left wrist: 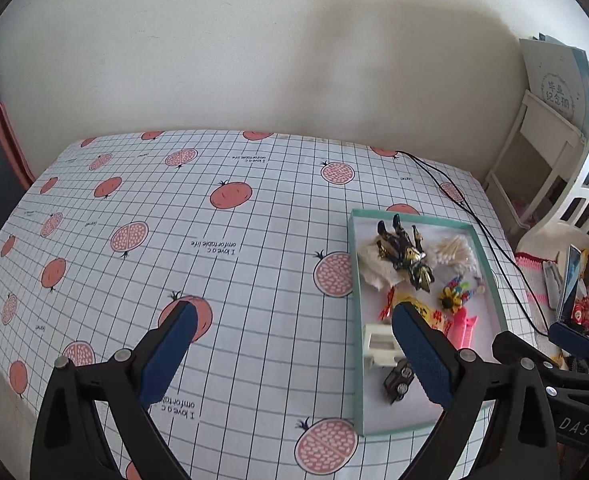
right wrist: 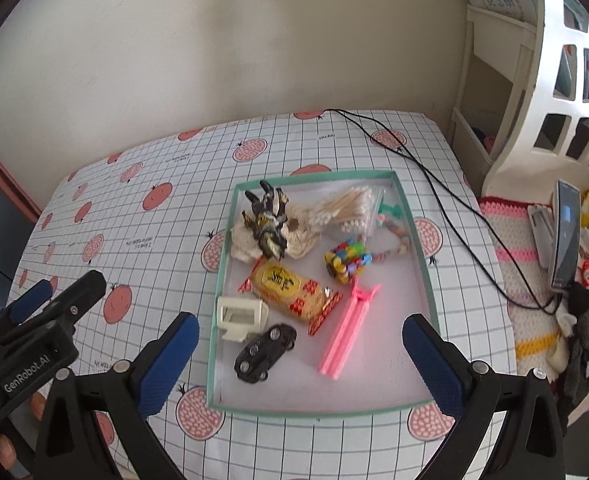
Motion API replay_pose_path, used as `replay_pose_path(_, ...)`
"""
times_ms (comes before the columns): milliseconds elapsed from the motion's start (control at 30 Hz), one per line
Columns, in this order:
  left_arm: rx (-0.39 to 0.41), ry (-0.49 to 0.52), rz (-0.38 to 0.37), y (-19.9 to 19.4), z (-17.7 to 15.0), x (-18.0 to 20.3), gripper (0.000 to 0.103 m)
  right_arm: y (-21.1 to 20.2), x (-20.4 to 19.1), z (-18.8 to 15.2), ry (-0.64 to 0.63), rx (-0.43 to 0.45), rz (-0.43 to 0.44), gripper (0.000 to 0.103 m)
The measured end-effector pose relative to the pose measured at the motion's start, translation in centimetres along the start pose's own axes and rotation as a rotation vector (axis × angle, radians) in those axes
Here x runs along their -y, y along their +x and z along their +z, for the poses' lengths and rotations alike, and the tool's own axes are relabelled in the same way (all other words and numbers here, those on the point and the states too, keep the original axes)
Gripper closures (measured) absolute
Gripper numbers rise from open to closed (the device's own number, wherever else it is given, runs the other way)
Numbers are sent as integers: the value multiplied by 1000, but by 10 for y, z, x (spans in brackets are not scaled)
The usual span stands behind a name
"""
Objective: Organize objects
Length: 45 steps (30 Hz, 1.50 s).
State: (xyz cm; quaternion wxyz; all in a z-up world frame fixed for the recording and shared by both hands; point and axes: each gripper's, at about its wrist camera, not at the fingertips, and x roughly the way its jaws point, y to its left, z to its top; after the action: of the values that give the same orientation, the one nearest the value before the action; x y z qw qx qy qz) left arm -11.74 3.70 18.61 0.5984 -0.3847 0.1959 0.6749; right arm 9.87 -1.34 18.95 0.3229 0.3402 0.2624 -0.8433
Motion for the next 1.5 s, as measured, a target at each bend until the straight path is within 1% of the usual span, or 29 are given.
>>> replay_pose_path(167,12,27,21,-10,-26,-5,5,-7,-3,-23,-17,13,-9,0)
replay_pose_path(300,14,41,8,-15,-47,-8,5,-12,-5,-41,-30,27,-18,0)
replay_pose_path(400,26,64,36,-18,-62,-9,5,-13,-4,-54,-37,29,-20,0)
replay_pose_path(500,32,80,49,-21,-76,-11,5,-13,-5,-67,-53,31,-40,0)
replay_pose_path(567,37,81,57,-22,-84,-14,5,-13,-6,-76,-56,35,-37,0)
replay_pose_path(733,-4,58,26,-15,-104,-22,5,-7,-6,-94,-55,31,-34,0)
replay_pose_path(900,-19,38,49,-9,-123,-27,5,-2,-7,-110,-64,30,-51,0)
replay_pose_path(1100,-59,17,53,1,-139,-35,5,4,-8,-123,-73,21,-64,0)
replay_pose_path(1200,-82,9,54,7,-141,-39,5,5,-9,-128,-80,20,-69,0)
replay_pose_path(1500,-83,9,63,10,-146,-41,5,12,-5,-135,-62,6,-63,0)
